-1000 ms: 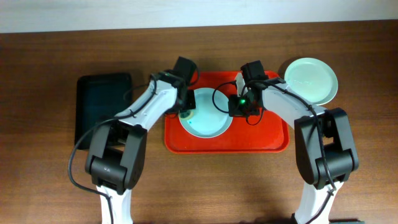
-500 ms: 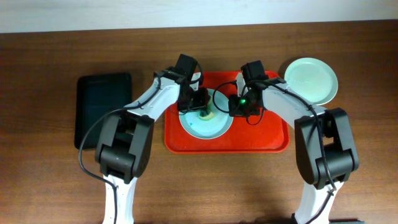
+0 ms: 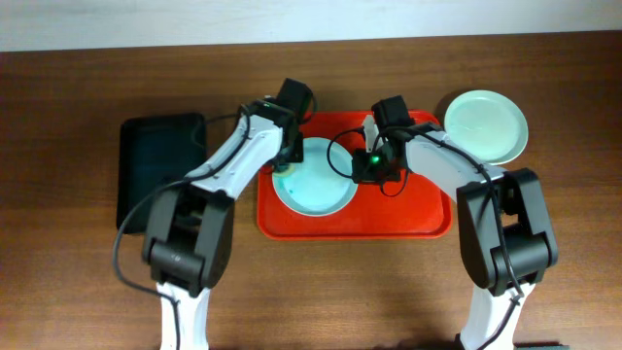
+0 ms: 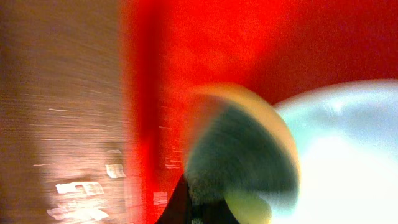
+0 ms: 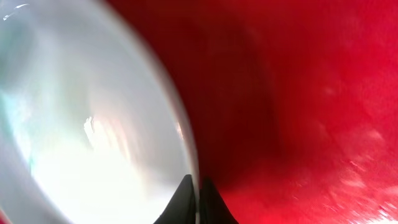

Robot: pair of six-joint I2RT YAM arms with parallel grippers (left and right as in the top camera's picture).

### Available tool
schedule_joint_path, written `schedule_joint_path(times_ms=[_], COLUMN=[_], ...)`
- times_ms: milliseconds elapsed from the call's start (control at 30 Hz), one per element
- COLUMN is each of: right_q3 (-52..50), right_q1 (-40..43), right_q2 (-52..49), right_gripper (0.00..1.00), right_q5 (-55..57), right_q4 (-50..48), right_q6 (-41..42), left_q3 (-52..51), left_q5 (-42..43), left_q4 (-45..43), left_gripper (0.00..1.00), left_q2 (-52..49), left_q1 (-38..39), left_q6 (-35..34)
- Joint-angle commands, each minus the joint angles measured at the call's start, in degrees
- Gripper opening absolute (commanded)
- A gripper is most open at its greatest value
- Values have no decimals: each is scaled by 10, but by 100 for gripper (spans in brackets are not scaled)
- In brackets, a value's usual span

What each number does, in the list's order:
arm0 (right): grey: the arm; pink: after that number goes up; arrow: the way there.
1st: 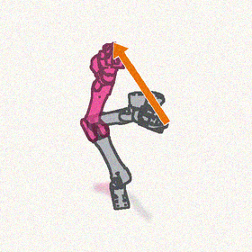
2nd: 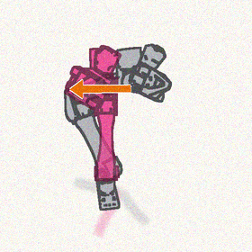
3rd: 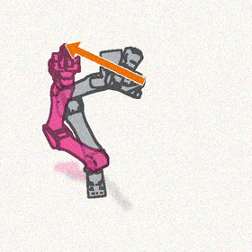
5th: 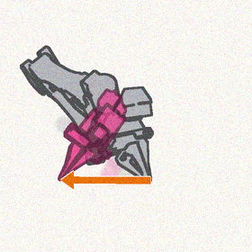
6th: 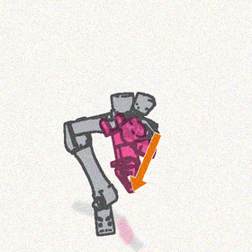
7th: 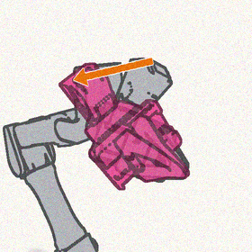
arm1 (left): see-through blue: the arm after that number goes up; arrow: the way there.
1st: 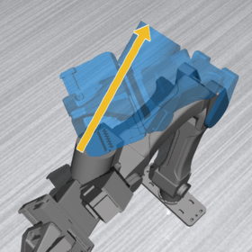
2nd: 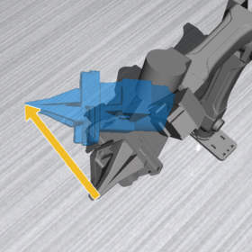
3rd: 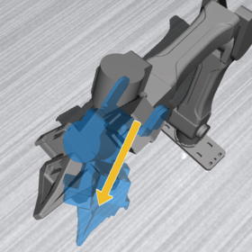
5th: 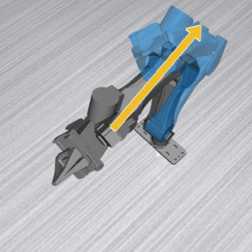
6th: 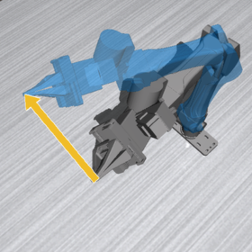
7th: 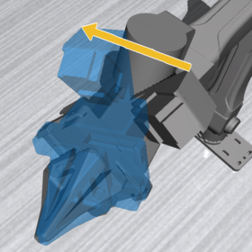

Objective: Clean dirty plates on tray and stack at the side
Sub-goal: 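Return the sponge to the black tray with the left gripper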

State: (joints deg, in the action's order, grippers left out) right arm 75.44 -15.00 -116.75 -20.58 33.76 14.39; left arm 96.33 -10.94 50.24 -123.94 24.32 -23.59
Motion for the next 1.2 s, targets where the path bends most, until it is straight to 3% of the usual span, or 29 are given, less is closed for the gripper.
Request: schedule_joint_path(times_ms=[0, 133, 333, 500, 700, 800, 833, 867, 967, 1133, 1167], right_q3=[-7, -7, -7, -7, -7, -7, -7, -7, -2, 67, 87], right_q1=[14, 14, 14, 14, 14, 14, 14, 14, 14, 11, 8], right_q2=[-17, -17, -17, -17, -17, -17, -17, -17, -15, 24, 30], right_gripper=[4, 4, 4, 4, 4, 4, 4, 4, 4, 4, 4], right_q5=[47, 47, 47, 47, 47, 47, 47, 47, 47, 50, 59], right_q4=[13, 13, 11, 7, 5, 5, 5, 4, 5, 71, 90], right_q6=[-6, -6, -6, -6, -6, -6, -6, -6, -6, -52, -51], left_q3=[25, 25, -40, -149, -255, -263, -263, -262, -228, -60, -36], left_q5=[-115, -108, 31, 33, 41, 43, 49, 57, 74, 97, 107], left_q4=[18, 61, 80, -2, -131, -149, -154, -157, -142, 12, 31], left_gripper=[0, 0, 0, 0, 1, 7, 15, 29, 53, 66, 79], left_q2=[115, 159, 150, 141, 134, 112, 108, 108, 110, 143, 148], left_q1=[-42, -99, -257, -332, -336, -336, -336, -336, -336, -340, -340], left_q6=[-12, -43, -57, -57, -57, -57, -57, -57, -54, -55, -55])
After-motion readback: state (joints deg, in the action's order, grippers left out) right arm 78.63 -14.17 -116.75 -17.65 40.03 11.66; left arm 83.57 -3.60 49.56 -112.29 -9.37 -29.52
